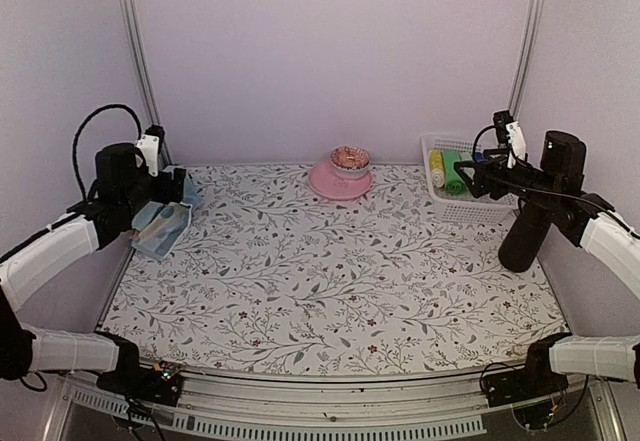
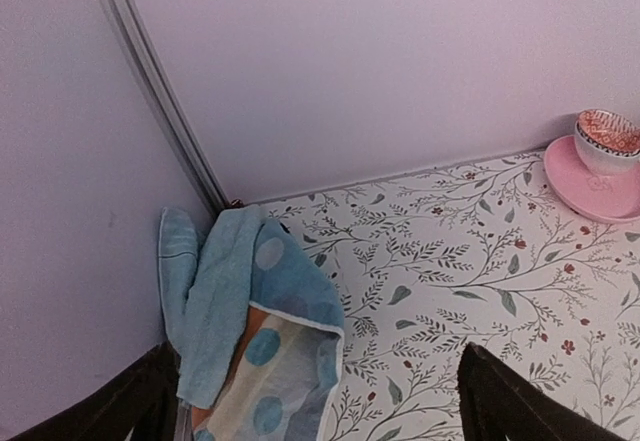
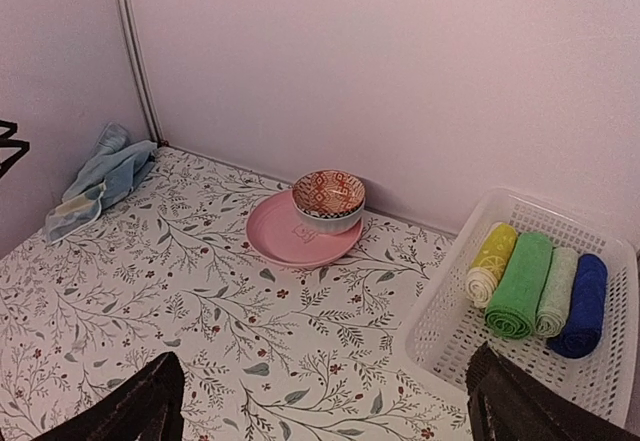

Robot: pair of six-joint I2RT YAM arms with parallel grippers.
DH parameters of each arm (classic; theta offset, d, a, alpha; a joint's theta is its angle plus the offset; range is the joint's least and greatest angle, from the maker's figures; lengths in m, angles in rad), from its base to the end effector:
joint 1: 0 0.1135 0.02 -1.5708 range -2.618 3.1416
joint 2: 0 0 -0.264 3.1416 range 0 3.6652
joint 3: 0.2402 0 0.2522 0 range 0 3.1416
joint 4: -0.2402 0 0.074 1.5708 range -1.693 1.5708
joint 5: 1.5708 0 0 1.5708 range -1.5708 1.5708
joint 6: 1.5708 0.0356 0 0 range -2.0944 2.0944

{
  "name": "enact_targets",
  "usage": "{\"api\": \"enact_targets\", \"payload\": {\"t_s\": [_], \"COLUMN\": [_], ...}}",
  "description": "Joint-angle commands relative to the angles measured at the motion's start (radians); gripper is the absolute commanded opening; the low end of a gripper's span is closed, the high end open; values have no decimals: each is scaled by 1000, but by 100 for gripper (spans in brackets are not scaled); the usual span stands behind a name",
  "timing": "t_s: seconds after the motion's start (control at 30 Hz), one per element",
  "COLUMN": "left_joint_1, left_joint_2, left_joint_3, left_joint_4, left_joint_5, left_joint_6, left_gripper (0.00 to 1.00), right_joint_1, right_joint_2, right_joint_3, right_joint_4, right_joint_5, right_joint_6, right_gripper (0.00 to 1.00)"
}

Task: Roll the towels
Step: Pick up the towel from the corner of the board.

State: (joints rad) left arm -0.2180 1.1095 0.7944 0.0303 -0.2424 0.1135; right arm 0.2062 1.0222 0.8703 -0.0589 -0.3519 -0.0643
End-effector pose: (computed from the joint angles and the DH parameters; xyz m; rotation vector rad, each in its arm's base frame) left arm 0.2539 -0.0475 0.3005 0.1382 1.8446 0.1520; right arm 0.2310 0.0609 0.3385 -0.4905 1.7186 0.4151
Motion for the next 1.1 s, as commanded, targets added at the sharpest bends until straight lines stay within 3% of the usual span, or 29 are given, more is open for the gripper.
{"api": "enact_targets", "payload": {"t_s": [0.0,0.3,0.6,0.93,1.07], "left_joint_1": [122,294,358,365,355], "left_joint_2": [-36,-34,106,457,551], "left_joint_3": [24,27,62,219,239], "left_joint_4": [-80,-146,-167,-220,-243], "left_joint_5": [134,306,376,398,389], "left_joint_6": [75,149,192,221,233], "left_gripper": [97,97,97,97,86], "right_joint_1": [-10,-10,12,254,313], "right_joint_2": [27,88,35,87,127], "right_joint_3": [0,-48,-219,-250,-238], "right_joint_4": [49,122,263,210,211], "right_joint_5": [-24,-136,-291,-75,-32], "right_joint_6": [127,389,622,556,533], "right_gripper": [99,99,99,99,99]}}
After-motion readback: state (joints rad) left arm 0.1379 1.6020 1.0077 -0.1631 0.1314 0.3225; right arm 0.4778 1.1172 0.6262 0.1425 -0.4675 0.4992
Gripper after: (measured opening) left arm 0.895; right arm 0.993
